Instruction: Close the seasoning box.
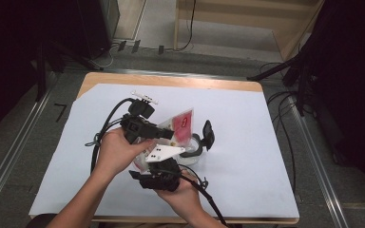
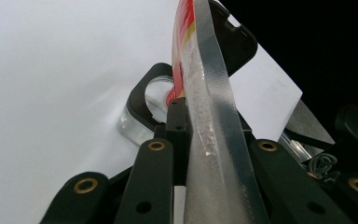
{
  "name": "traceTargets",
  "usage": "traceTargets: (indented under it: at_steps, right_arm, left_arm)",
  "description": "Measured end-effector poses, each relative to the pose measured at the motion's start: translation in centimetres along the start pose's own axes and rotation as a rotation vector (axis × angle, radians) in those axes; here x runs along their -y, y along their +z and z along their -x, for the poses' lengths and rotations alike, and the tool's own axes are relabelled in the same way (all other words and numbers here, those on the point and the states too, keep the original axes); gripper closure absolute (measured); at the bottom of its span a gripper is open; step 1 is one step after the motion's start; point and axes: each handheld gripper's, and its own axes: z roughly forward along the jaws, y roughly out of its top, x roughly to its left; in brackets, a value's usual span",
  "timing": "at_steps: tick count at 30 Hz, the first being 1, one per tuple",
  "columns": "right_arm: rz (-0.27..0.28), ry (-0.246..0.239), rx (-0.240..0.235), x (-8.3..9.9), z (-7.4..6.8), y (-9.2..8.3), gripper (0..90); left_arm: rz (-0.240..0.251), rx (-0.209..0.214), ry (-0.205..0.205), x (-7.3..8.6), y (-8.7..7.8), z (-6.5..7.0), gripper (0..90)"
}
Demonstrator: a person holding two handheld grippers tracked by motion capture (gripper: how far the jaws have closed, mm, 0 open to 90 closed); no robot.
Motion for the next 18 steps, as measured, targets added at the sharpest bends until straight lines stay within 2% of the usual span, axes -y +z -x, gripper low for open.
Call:
traceTargets:
  at_steps: [3,5,9,18]
  right_arm:
    - [0.003,0.013,-0.013,-0.03,0.1,-0.04,55.7]
    - [-0.001,0.003,-0.012,-0.03,0.07,0.01,54.1]
    - [-0.006,-0.013,-0.003,-0.06,-0.1,0.07,55.6]
    - [-0.003,0.01,-0.004,-0.09,-0.03,-0.1,56.2]
  left_arm:
    - [-0.008,-0.007,0.015,-0.11,-0.01,0.13,78.6]
    - [-0.015,-0.016,0.022,-0.18,-0.02,0.25,79.6]
    - [-0.015,-0.018,0.023,-0.26,-0.04,0.4,79.9]
    - [-0.013,-0.01,0.022,-0.34,0.04,0.56,78.1]
